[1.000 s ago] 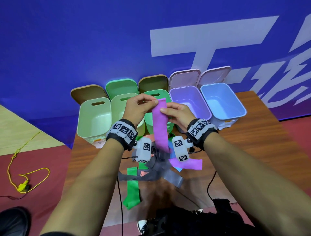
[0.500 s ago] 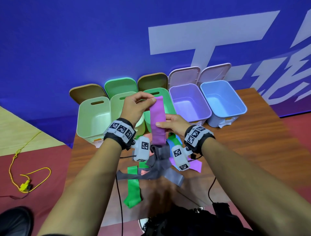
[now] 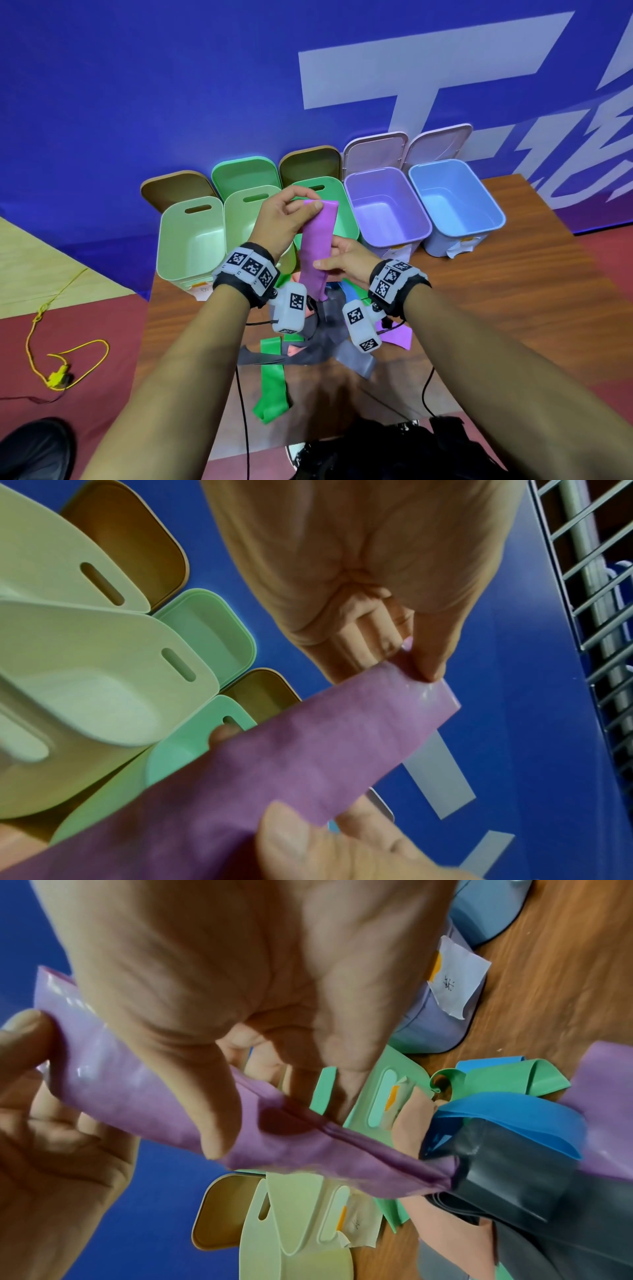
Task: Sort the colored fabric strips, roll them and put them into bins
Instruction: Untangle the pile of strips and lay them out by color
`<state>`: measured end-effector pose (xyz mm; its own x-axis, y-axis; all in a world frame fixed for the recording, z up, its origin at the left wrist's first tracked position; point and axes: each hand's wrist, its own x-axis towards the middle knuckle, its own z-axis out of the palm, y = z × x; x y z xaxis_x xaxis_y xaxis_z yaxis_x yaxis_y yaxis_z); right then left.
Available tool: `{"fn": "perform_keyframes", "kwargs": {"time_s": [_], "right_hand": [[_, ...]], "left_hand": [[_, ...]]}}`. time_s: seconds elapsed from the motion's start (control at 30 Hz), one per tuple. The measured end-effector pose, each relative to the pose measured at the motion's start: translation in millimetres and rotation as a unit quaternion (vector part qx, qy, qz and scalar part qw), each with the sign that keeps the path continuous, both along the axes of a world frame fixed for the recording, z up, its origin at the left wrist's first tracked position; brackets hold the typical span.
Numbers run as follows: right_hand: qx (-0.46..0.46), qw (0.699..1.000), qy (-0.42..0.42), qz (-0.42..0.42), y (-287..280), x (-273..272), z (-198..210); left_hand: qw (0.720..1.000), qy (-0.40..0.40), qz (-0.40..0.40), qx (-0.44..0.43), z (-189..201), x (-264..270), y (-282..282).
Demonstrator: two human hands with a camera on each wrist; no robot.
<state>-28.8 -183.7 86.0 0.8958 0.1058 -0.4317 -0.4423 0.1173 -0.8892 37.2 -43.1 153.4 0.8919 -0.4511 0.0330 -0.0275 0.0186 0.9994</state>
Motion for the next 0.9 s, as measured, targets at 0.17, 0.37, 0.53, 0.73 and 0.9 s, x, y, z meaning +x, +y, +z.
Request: {"fn": "perform_keyframes", "kwargs": {"time_s": [0.17,0.37,0.53,0.73,0.9], "right_hand": [[0.004,1.0,0.019,-0.023,1,4,5],[0.029,0.999,0.018,0.019,1,4,11],[0.038,0.999,0.006,0.015,1,4,10],[0.008,1.0,0.013,-0.005,-5,0,-11],[-0.096,0.992,0.056,-0.058,-34,-18,-52]], "left_hand": [[1.0,-0.008,-0.01,-0.014,7,1,-4],[1.0,-0.02,-0.013,-0.012,10,3,-8],[1.0,-0.019,-0.02,-0.012,10,4,-11],[1.0,-0.002,-0.009,-0.014,-6,4,-8],[0.999,0.037,0.004,0.008,-30,-2,-2]]}}
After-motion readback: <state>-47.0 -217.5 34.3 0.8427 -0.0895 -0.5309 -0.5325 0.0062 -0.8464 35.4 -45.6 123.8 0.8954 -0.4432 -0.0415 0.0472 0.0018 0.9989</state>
